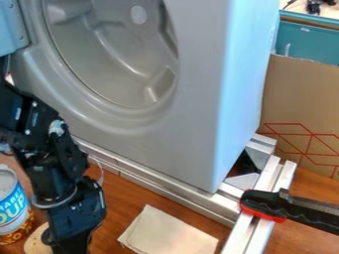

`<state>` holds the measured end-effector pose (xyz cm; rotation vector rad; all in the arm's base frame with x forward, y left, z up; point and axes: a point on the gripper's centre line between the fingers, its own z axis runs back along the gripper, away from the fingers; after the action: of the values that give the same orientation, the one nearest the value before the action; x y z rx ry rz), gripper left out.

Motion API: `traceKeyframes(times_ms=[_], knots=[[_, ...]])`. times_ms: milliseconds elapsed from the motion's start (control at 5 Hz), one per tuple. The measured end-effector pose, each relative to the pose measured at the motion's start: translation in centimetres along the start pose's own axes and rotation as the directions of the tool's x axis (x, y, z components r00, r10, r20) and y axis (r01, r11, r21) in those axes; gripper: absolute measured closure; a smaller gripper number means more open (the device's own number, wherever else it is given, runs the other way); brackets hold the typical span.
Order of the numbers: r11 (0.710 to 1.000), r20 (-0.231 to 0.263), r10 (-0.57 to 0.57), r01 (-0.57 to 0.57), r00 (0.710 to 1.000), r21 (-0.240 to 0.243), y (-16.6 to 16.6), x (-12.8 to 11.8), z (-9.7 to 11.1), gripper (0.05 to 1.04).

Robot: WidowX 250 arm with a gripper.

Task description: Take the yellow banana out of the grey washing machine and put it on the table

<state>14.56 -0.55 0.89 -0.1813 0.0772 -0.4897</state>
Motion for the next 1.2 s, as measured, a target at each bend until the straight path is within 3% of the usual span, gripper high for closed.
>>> traceKeyframes(times_ms=[200, 600, 800, 1200], knots=[[1.000, 0.009, -0.019, 0.019, 1.000, 0.022, 1.7, 1.3, -0.1, 0.629], [1.000, -0.065, -0.001, 0.000, 0.998, -0.014, 1.6, 0.4, -1.2, 0.629], [0.999, -0.068, 0.013, -0.015, 0.998, -0.032, 1.0, -0.2, -1.5, 0.629], [0.999, -0.012, 0.019, -0.019, 1.000, 0.034, 2.5, 0.6, -2.2, 0.629]])
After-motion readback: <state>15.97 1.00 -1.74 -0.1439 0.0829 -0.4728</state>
